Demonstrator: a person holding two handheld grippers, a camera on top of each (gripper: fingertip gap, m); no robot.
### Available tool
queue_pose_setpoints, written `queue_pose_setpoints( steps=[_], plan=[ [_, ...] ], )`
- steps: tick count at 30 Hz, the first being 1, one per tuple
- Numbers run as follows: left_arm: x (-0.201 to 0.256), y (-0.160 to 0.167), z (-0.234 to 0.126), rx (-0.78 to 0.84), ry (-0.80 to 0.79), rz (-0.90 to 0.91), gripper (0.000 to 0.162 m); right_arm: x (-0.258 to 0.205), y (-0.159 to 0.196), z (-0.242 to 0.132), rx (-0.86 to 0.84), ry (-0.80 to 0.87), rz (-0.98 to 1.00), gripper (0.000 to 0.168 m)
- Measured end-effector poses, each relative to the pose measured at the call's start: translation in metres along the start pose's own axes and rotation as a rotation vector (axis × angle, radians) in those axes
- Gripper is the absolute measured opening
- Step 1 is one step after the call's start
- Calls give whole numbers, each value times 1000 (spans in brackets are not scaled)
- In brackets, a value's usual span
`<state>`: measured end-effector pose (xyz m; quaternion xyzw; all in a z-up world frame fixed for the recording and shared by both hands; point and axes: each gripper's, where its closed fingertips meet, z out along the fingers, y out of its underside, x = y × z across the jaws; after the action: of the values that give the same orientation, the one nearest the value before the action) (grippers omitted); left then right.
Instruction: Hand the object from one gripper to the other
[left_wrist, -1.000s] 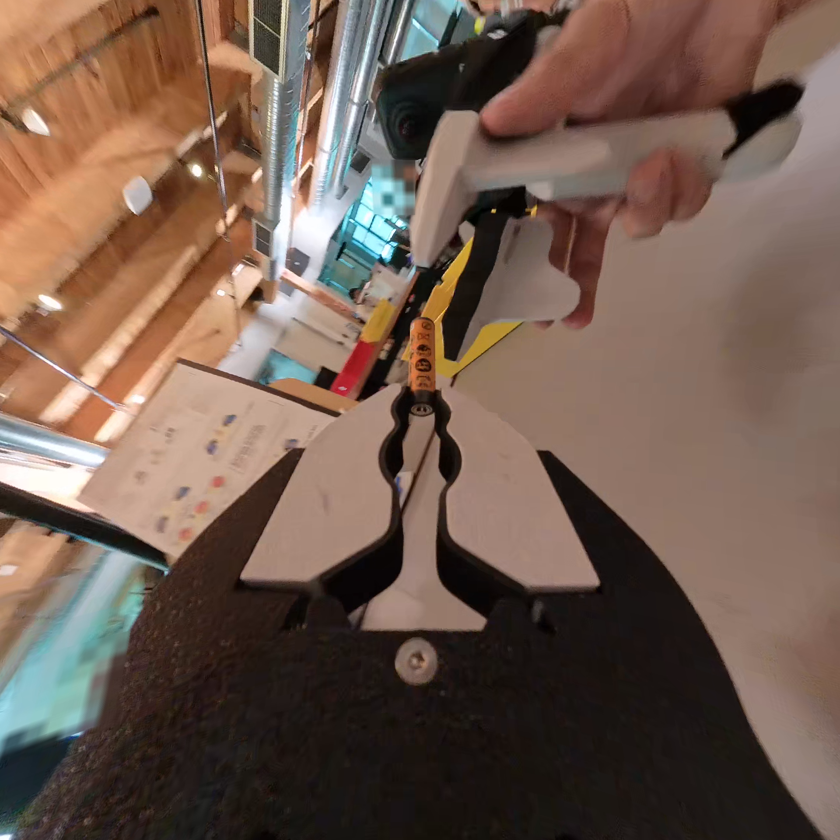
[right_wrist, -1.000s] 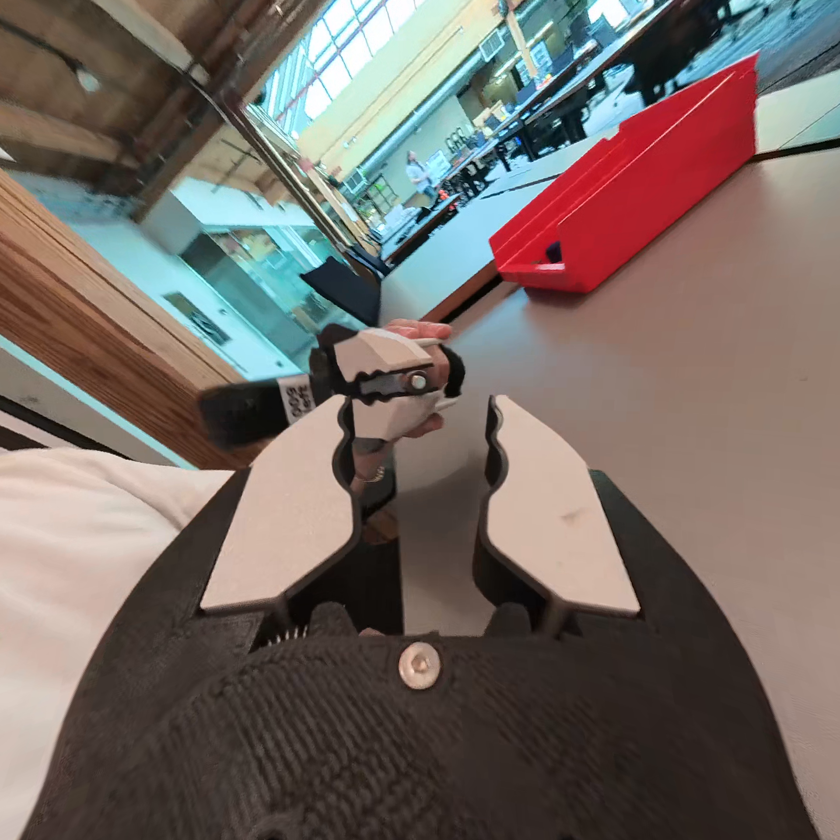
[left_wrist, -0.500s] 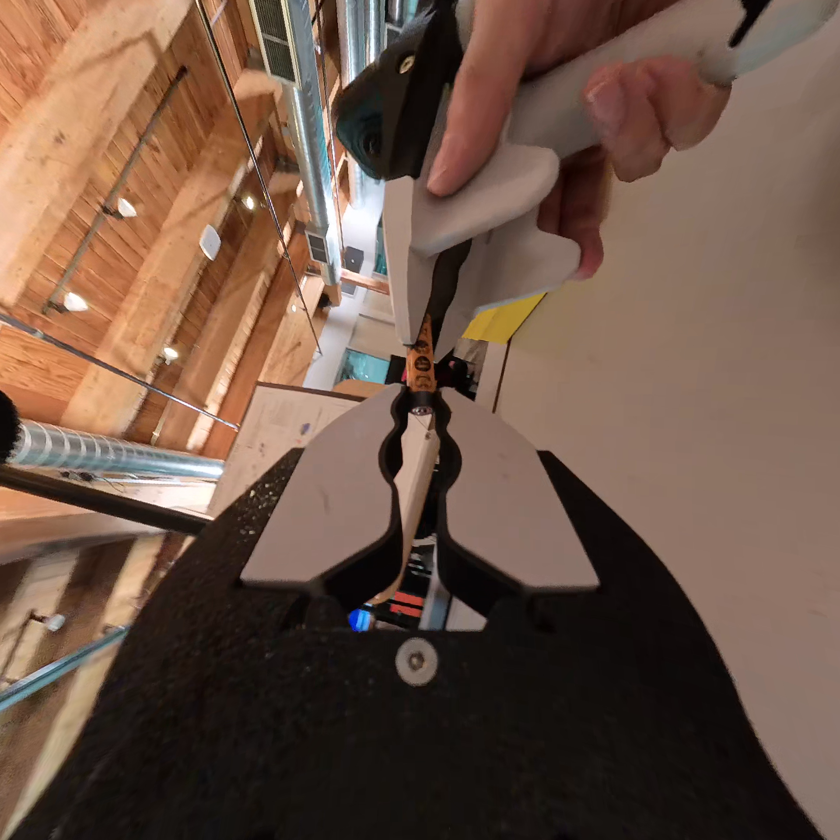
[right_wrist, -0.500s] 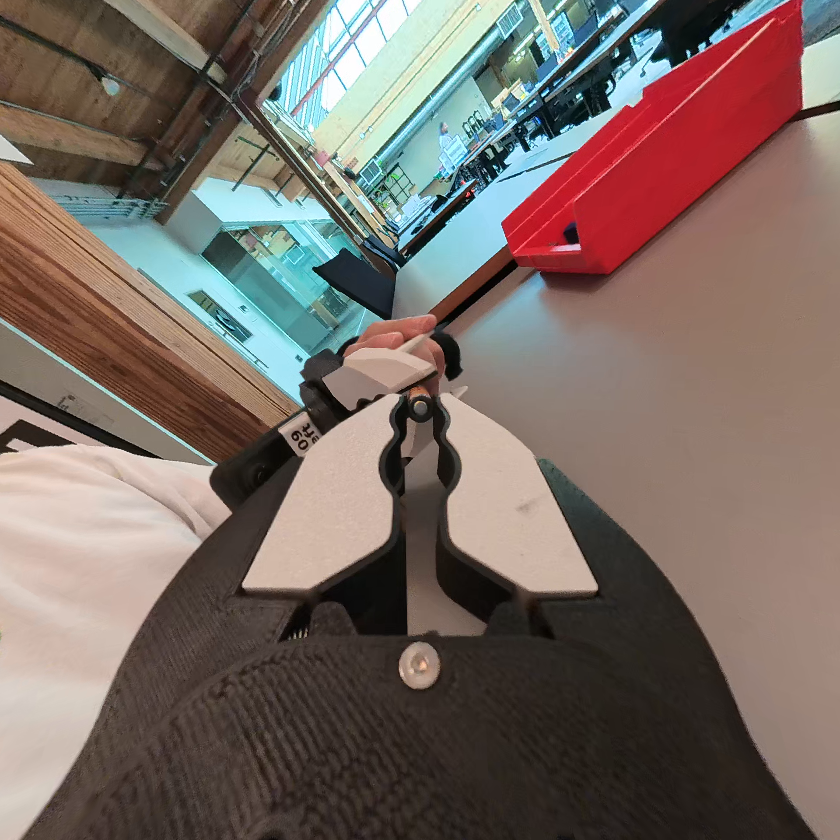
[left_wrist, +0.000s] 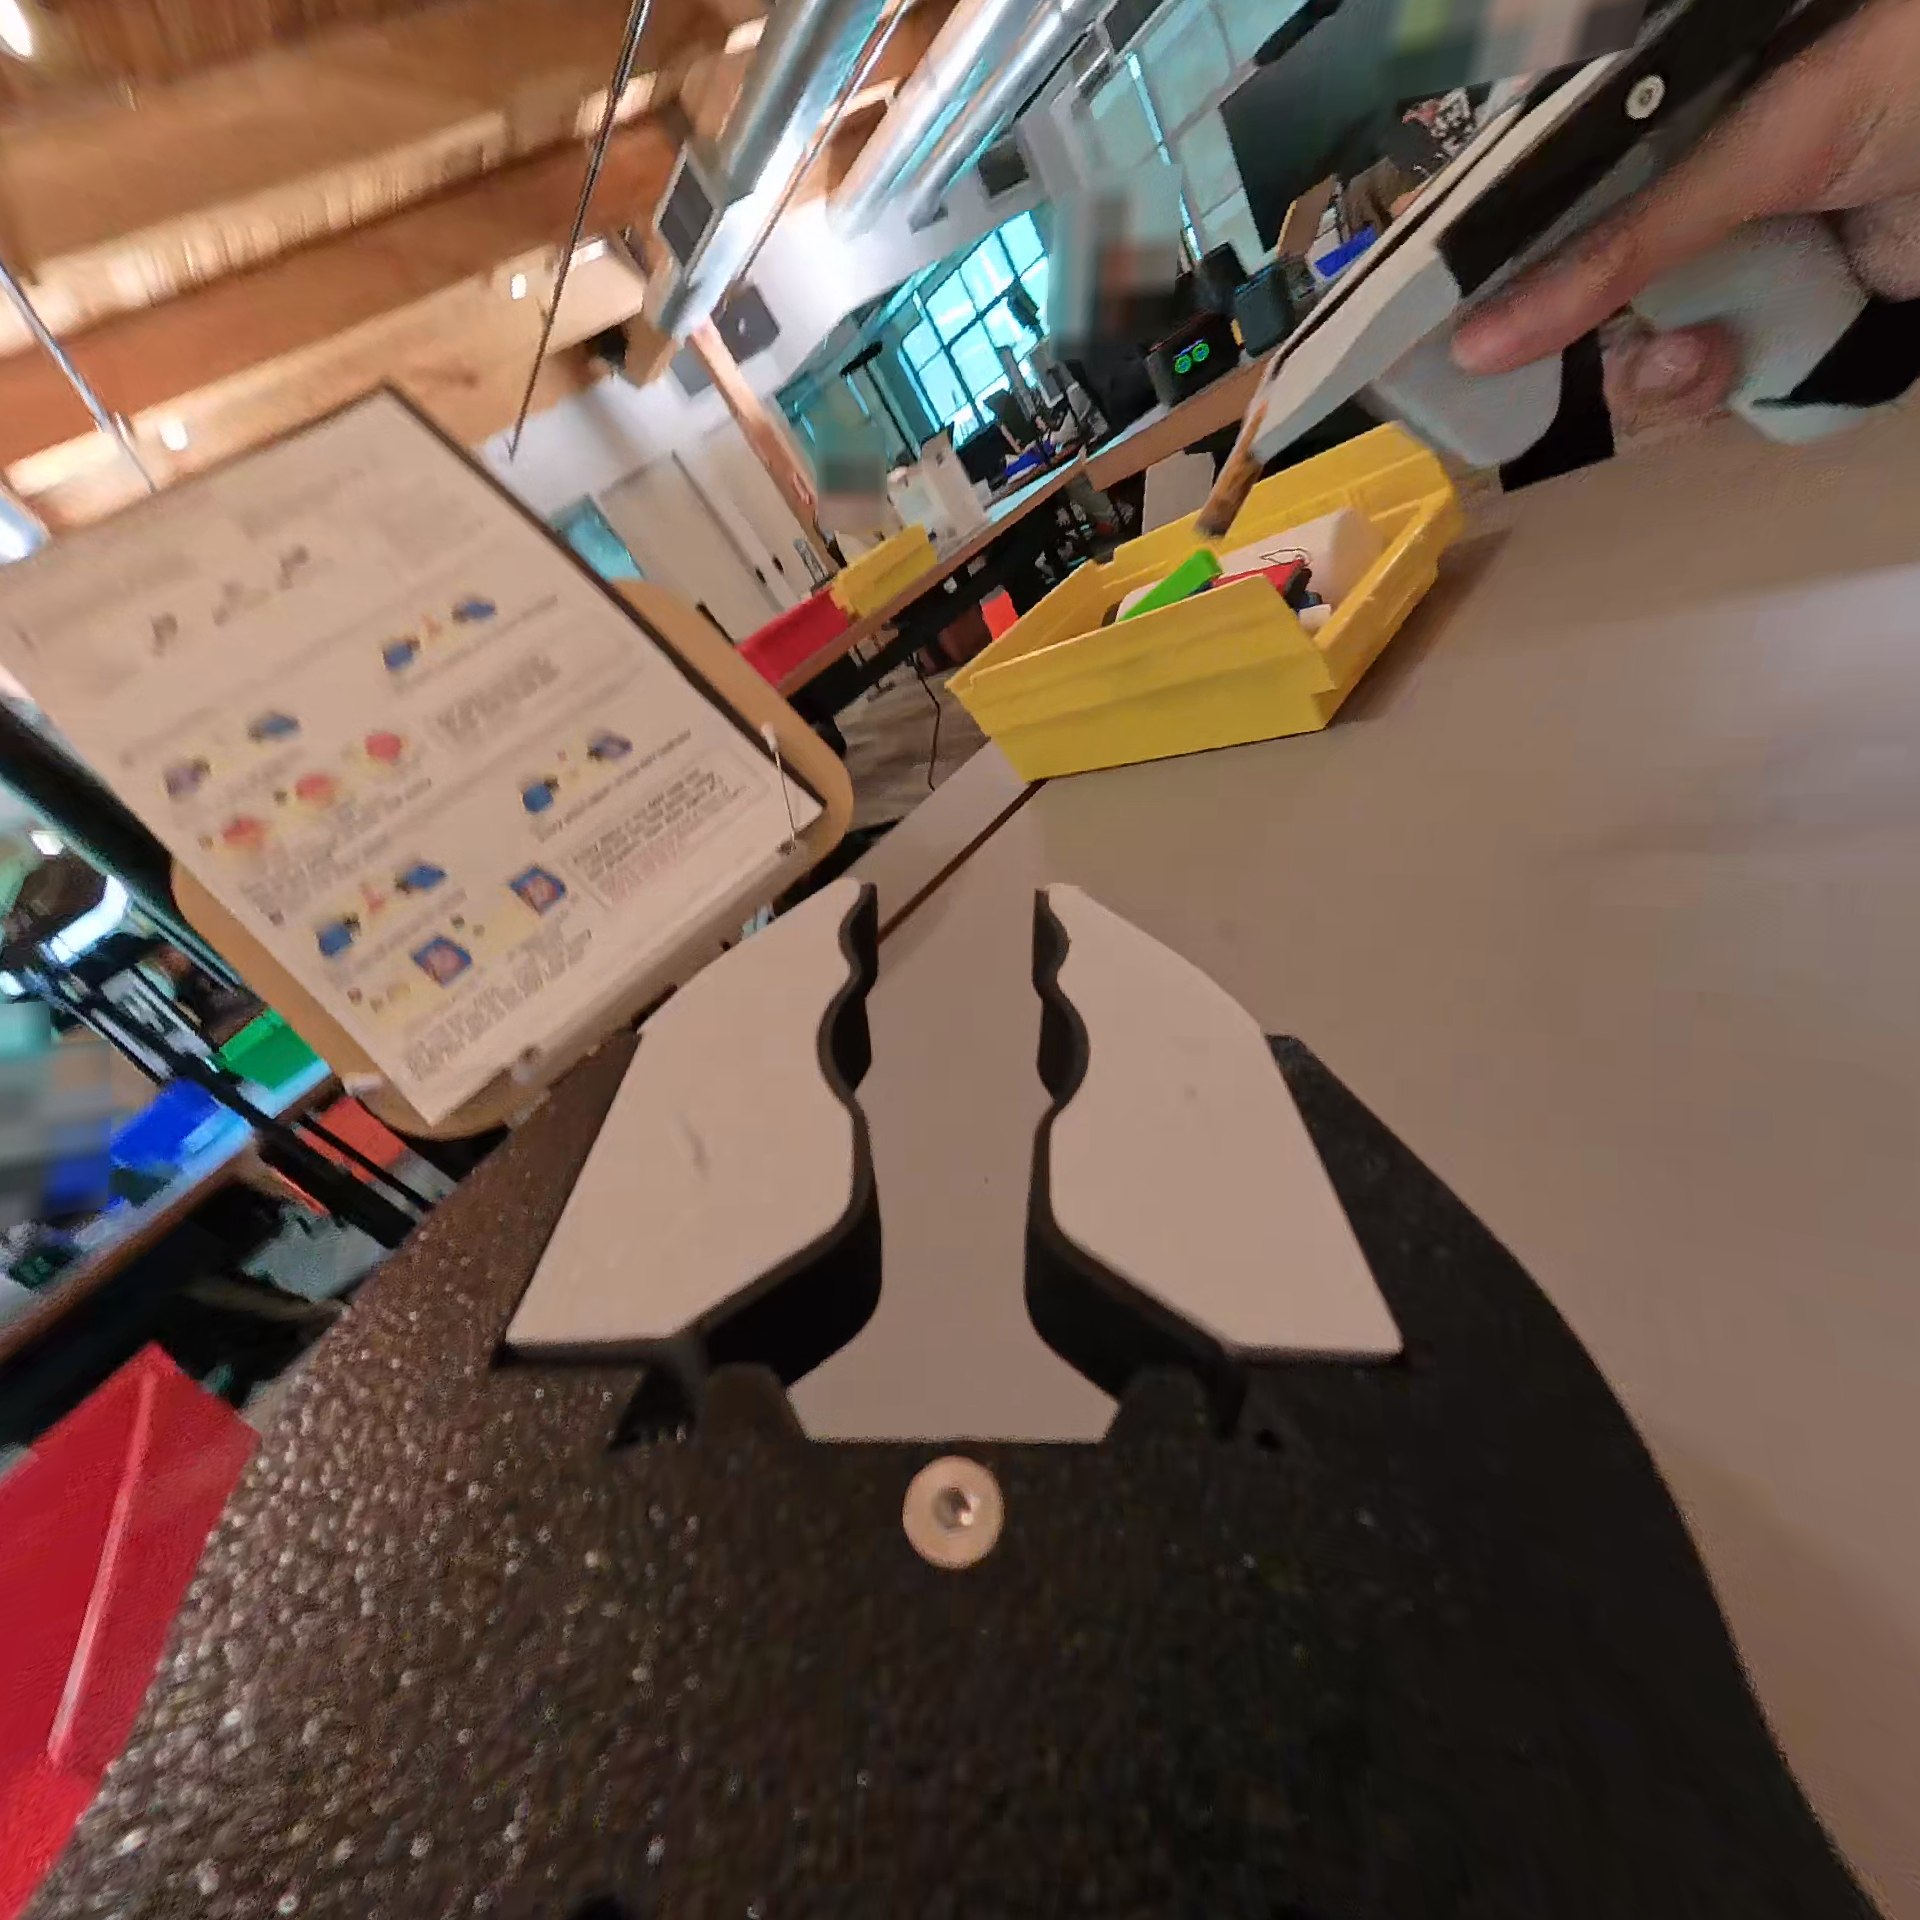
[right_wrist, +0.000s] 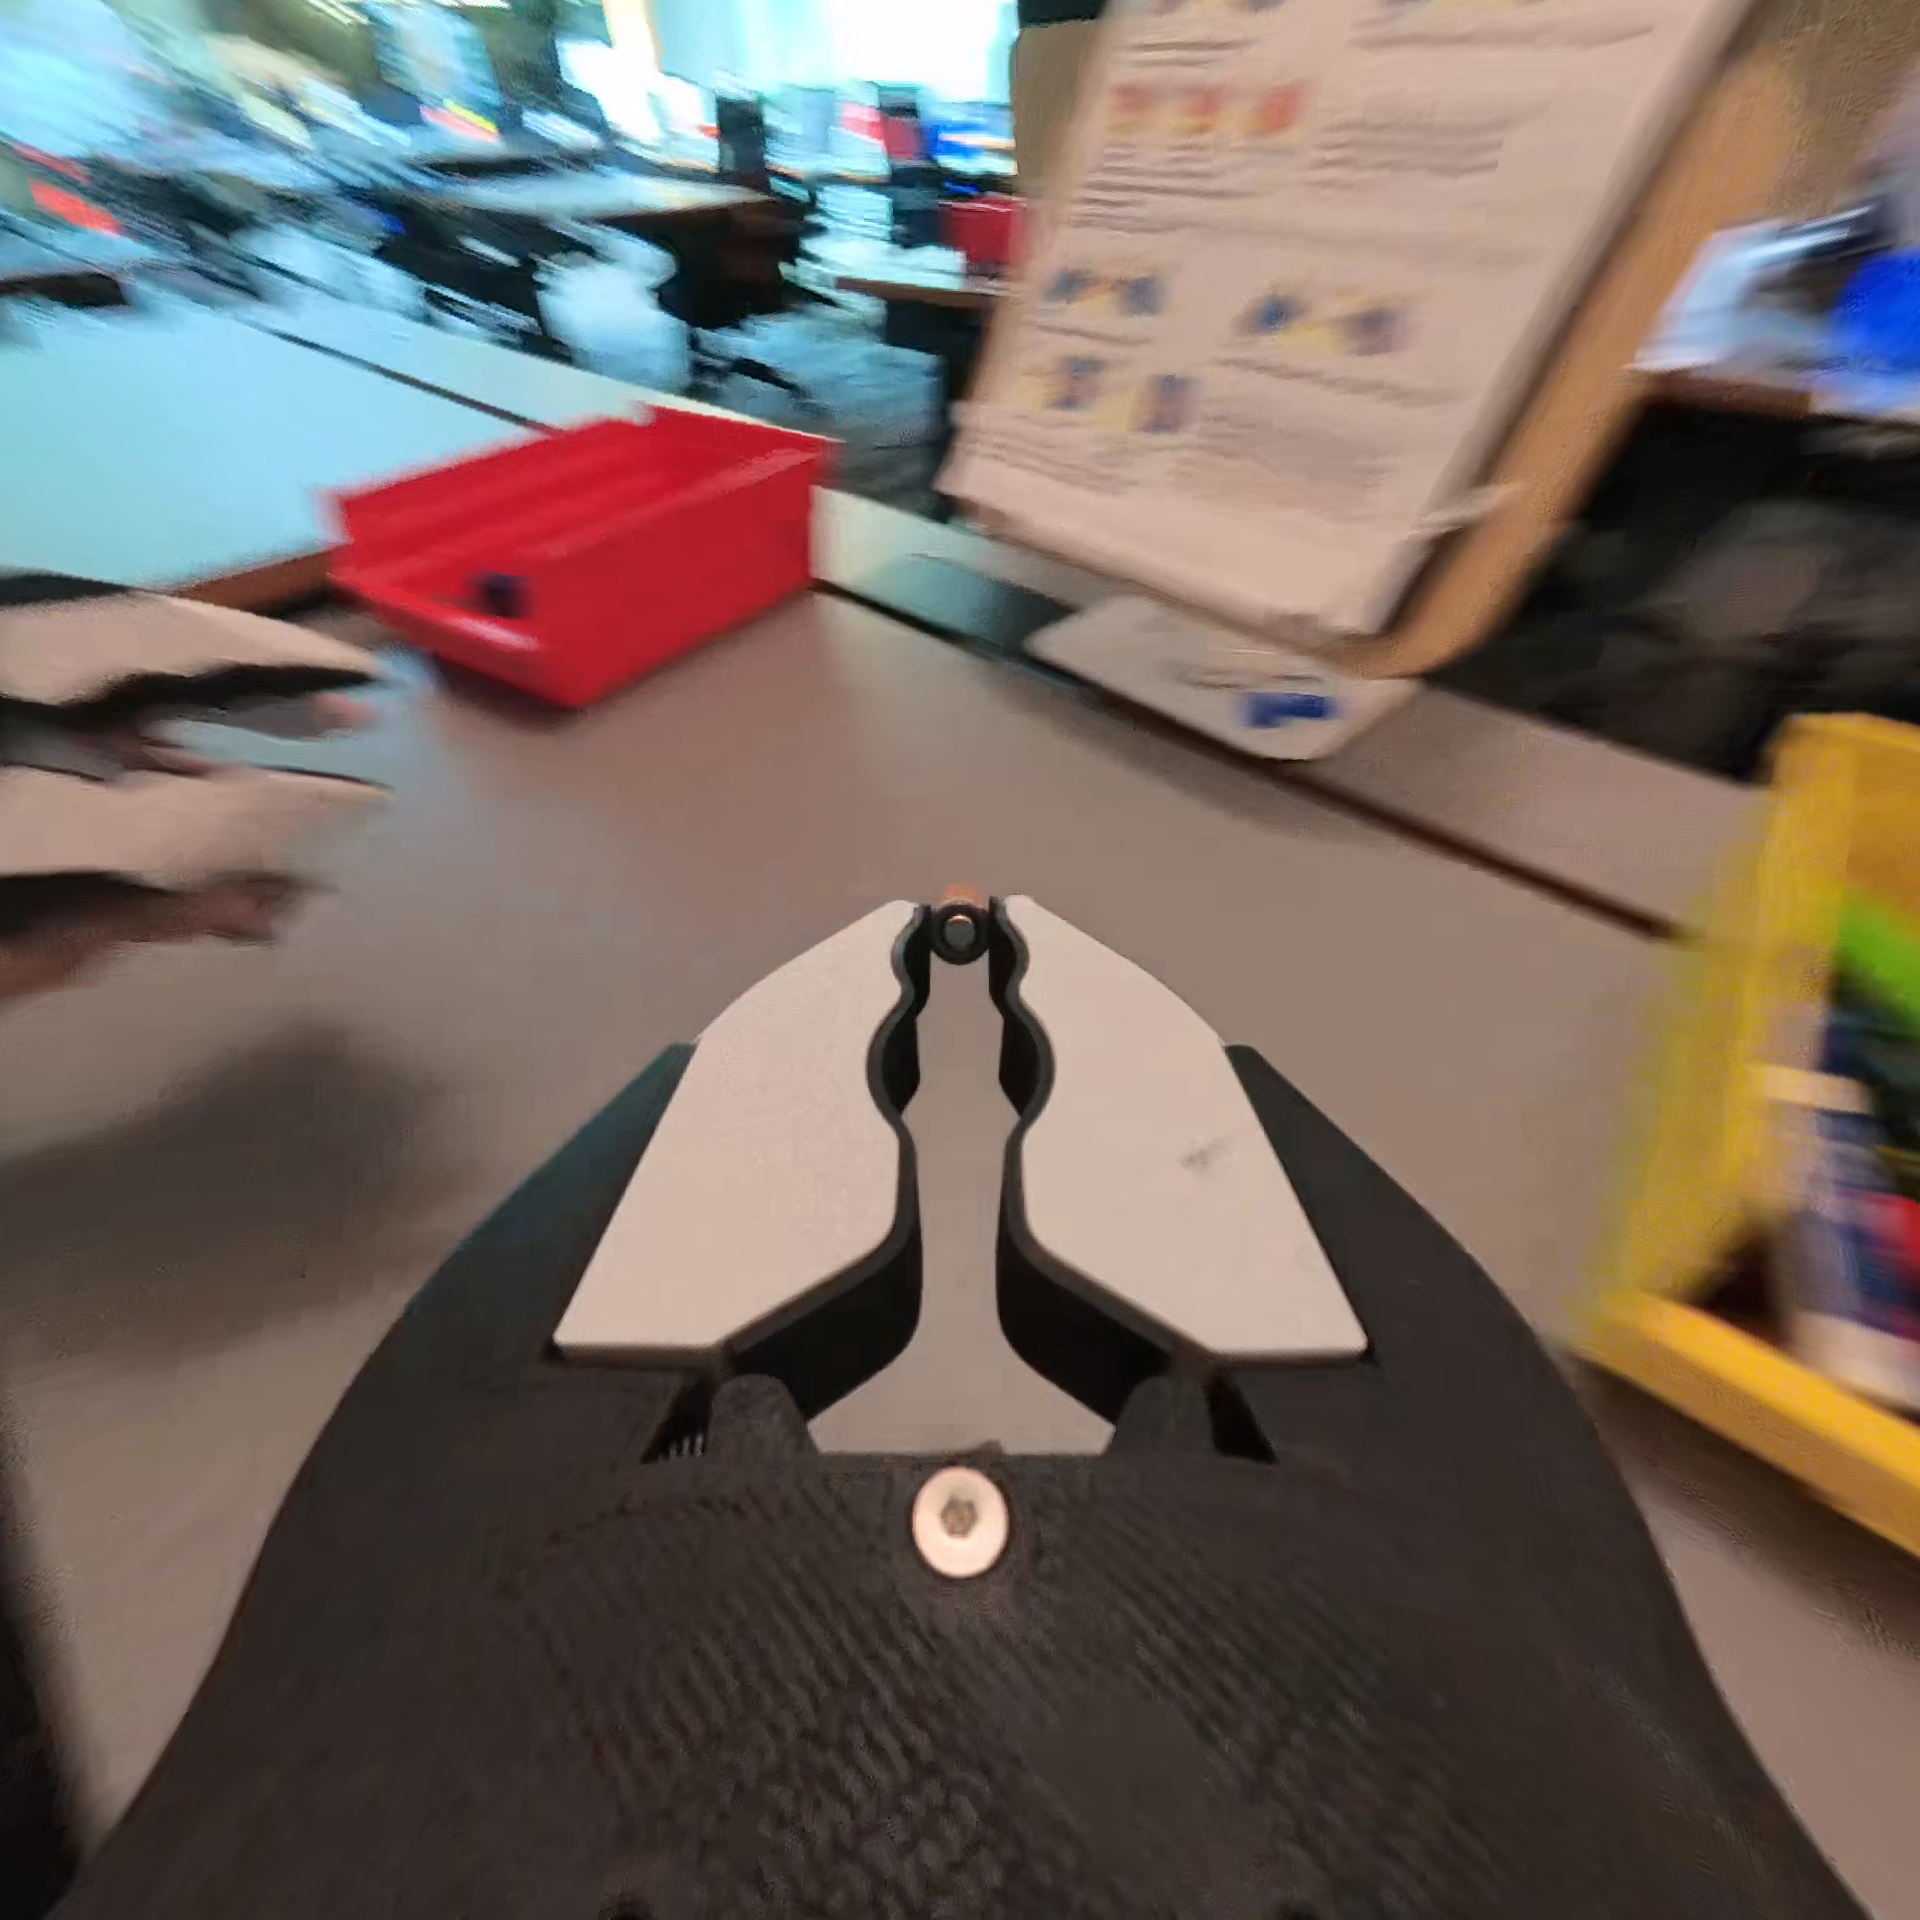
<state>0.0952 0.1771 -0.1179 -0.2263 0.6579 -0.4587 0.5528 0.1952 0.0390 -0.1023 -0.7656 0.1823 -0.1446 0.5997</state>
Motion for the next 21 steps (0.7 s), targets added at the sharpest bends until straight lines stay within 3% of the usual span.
queue_pose_setpoints(
  steps=[4, 9, 13, 18, 21],
  plan=[
    [-18, 9, -4, -24, -8, -138, 27, 130, 0, -34, -213, 443, -159, 10],
    [-24, 22, -7, -112, 23, -174, 27, 237, 47, -52, -687, 543, -117, 10],
    [-26, 27, -9, -127, 35, -188, 27, 266, 79, -47, -849, 474, 21, 10],
    [-29, 35, -11, -130, 62, -253, 27, 290, 117, -52, -1108, 475, -14, 10],
    [-33, 44, -14, -158, 59, -268, 27, 295, 126, -43, -1124, 465, -6, 11]
  ],
)
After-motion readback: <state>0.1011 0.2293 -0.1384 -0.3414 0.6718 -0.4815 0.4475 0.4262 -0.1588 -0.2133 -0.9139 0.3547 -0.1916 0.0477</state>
